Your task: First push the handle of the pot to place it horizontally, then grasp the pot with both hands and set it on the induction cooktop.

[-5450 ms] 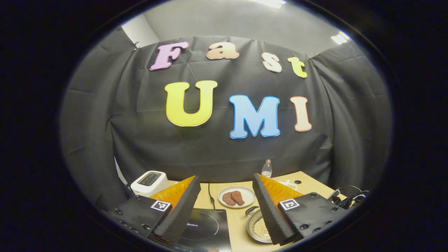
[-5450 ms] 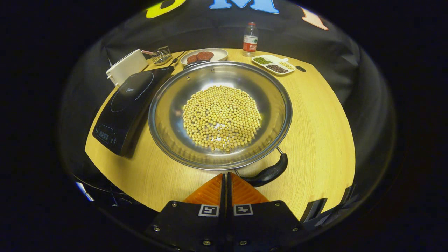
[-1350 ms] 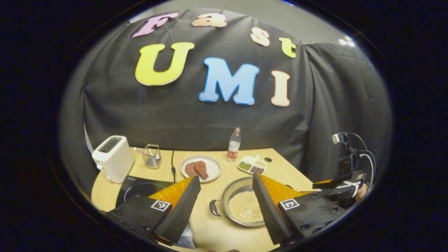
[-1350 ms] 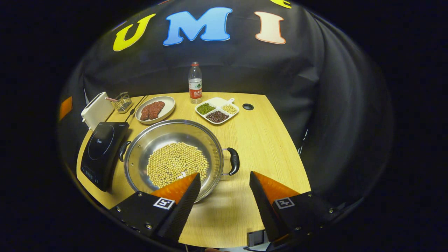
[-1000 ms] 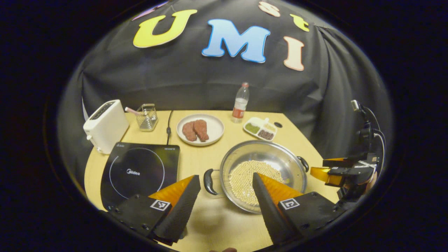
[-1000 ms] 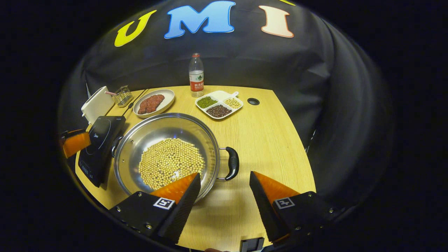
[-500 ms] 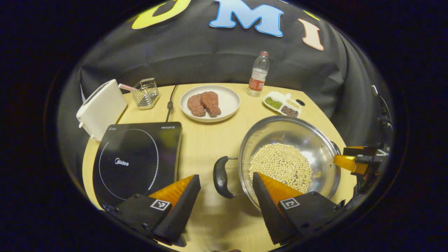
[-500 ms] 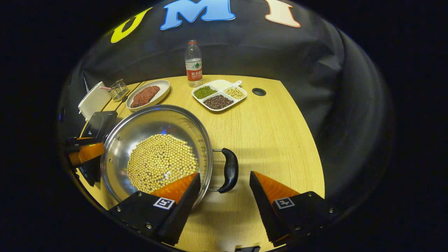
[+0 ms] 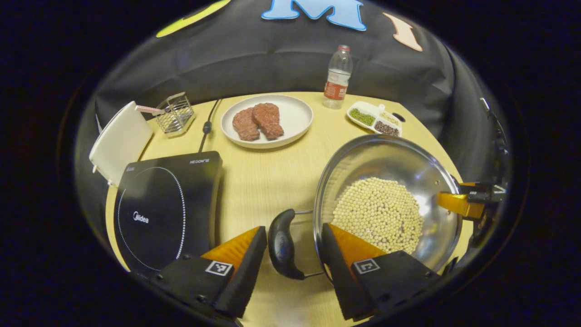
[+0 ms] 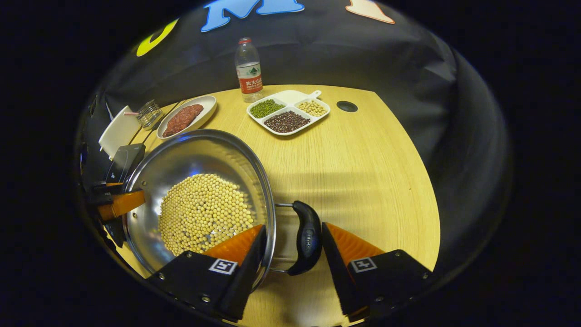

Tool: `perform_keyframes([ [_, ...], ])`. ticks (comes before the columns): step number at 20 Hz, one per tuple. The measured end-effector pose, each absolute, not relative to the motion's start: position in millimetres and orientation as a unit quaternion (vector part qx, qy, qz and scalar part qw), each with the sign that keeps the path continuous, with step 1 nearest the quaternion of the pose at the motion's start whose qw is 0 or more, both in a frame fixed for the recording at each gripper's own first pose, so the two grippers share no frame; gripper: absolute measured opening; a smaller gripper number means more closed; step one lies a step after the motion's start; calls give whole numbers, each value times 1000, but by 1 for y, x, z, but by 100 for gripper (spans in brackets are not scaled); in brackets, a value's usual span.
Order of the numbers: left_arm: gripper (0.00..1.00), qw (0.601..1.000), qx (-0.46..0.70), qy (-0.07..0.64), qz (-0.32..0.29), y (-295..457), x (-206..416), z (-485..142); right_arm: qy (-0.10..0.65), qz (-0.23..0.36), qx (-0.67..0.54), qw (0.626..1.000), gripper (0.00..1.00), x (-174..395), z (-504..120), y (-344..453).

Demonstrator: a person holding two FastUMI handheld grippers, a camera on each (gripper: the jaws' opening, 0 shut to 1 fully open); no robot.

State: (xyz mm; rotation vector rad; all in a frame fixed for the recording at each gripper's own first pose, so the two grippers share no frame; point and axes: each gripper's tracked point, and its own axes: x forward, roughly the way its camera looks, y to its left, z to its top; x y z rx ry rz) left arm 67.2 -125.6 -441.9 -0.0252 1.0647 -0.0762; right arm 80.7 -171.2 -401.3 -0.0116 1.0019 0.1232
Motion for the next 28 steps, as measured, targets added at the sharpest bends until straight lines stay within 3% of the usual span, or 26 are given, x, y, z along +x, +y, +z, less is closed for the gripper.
perform_keyframes([
  [1,79,860,-9,509,-37,-128,67,-444,479,60,-7,876,69,81,-398,-172],
  [2,69,860,-5,509,-37,-127,69,-446,479,62,-6,876,66,82,-399,-172],
  [5,69,859,-10,511,-34,-127,69,-444,483,59,16,874,58,81,-397,-170],
  [6,71,859,-6,511,-35,-127,68,-443,482,61,12,874,58,82,-396,-171],
  [8,61,859,7,511,-37,-127,70,-441,484,62,8,873,58,81,-397,-173],
  [13,64,863,16,502,-47,-124,75,-433,487,58,10,872,58,72,-386,-172],
  [17,60,866,4,498,-54,-120,78,-435,478,49,5,877,58,61,-362,-165],
  [24,67,873,8,483,-65,-123,81,-436,466,34,11,884,58,35,-327,-134],
  [27,60,875,7,479,-66,-125,80,-437,461,32,13,887,58,27,-315,-114],
  [28,64,876,7,477,-66,-125,80,-438,459,32,13,888,58,25,-312,-108],
])
